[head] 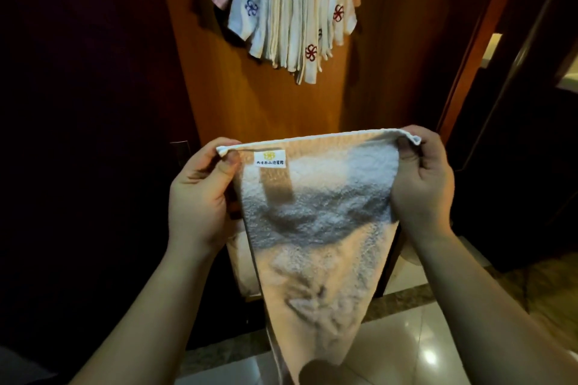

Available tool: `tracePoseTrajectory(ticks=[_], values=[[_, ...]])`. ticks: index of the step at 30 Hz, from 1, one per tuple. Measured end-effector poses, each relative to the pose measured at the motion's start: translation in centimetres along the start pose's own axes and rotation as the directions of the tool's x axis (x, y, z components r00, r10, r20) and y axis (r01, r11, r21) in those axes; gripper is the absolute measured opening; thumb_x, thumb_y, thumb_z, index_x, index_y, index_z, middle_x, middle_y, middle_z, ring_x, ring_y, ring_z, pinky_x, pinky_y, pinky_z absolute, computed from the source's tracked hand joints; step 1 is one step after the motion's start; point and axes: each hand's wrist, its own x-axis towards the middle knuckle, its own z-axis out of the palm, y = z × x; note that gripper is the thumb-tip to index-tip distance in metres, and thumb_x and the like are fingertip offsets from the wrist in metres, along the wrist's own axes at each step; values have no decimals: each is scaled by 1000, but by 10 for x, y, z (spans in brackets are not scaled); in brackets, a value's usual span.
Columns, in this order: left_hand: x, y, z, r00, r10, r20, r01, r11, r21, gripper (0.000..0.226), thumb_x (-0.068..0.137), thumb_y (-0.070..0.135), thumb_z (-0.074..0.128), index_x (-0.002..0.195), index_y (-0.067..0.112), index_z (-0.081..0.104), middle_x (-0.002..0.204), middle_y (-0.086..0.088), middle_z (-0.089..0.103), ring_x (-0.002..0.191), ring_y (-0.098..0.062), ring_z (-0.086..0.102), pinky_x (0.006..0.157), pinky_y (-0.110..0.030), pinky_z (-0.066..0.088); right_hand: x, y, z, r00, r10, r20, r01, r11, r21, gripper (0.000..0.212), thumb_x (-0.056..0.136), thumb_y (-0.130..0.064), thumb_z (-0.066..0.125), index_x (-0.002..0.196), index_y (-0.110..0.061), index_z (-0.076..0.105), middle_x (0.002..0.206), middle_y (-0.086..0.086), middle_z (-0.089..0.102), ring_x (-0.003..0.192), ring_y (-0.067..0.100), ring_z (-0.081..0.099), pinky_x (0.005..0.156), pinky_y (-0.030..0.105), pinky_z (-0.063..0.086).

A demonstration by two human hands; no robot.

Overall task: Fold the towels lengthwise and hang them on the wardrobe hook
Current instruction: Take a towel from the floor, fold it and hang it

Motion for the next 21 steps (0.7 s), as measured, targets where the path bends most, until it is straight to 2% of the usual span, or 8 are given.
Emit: tracePoseTrajectory(ticks=[3, 6, 8, 10, 12, 15, 19, 21], values=[[1, 7, 9, 999, 28, 30, -27, 999, -37, 27, 87, 10, 58, 78, 27, 76, 76, 6, 70, 68, -8, 64, 59, -21, 53, 9, -3, -3, 997, -66, -35, 65, 998, -21, 13, 101, -14, 54, 104, -26, 57, 87, -29, 61, 84, -20, 54, 72, 0, 36], [1, 9, 18, 999, -6, 54, 12, 993, -117, 14, 81, 15, 60, 83, 20, 73, 74, 1, 70, 65, -10, 64, 56, -21, 53, 12, -3, -4, 997, -59, -43, 58, 998, -39, 9, 103, -20, 52, 104, -28, 55, 89, -24, 57, 82, -20, 54, 69, 1, 36], [3, 8, 23, 996, -33, 81, 44, 989, -142, 12, 83, 14, 59, 92, 11, 66, 76, -1, 70, 66, -11, 63, 58, -22, 54, 12, 0, -4, 999, 22, -41, -23, 999, -23, 12, 104, -27, 51, 98, -37, 56, 85, -24, 60, 81, -16, 55, 69, 5, 39], [6, 7, 23, 993, -40, 111, 58, 984, -169, 11, 85, 12, 57, 94, 8, 62, 77, 1, 71, 67, -10, 64, 61, -21, 53, 13, -1, -5, 988, 153, 2, -153, 987, 46, 17, 103, -37, 51, 91, -47, 58, 83, -22, 63, 78, -8, 59, 71, 18, 47], [9, 9, 21, 990, -48, 130, 72, 980, -186, 11, 83, 13, 57, 92, 10, 62, 75, 2, 70, 66, -9, 64, 61, -21, 53, 18, -3, -7, 963, 245, 112, -260, 954, 148, 15, 102, -36, 52, 92, -41, 61, 79, -18, 67, 73, 0, 62, 67, 24, 51], [17, 9, 15, 990, -69, 120, 91, 978, -189, 11, 81, 13, 58, 87, 15, 67, 74, 0, 69, 63, -11, 64, 59, -22, 53, 25, -2, -13, 859, 290, 423, -450, 821, 352, 10, 92, -32, 58, 95, -22, 60, 71, -12, 70, 62, 1, 64, 54, 17, 50], [22, 5, 14, 987, -101, 123, 123, 976, -180, 17, 80, 12, 58, 77, 20, 72, 71, -2, 69, 61, -13, 64, 58, -22, 53, 22, 6, -18, 708, 203, 677, -648, 567, 508, 56, 62, -37, 81, 109, -10, 65, 82, 6, 75, 69, 13, 73, 57, 24, 57], [22, 4, 14, 986, -106, 126, 128, 976, -178, 18, 80, 11, 57, 76, 20, 73, 71, -3, 69, 60, -13, 64, 58, -22, 54, 19, 13, -22, 634, 180, 752, -703, 540, 463, 69, 51, -36, 93, 109, -6, 72, 92, 13, 77, 79, 19, 75, 62, 28, 59]])
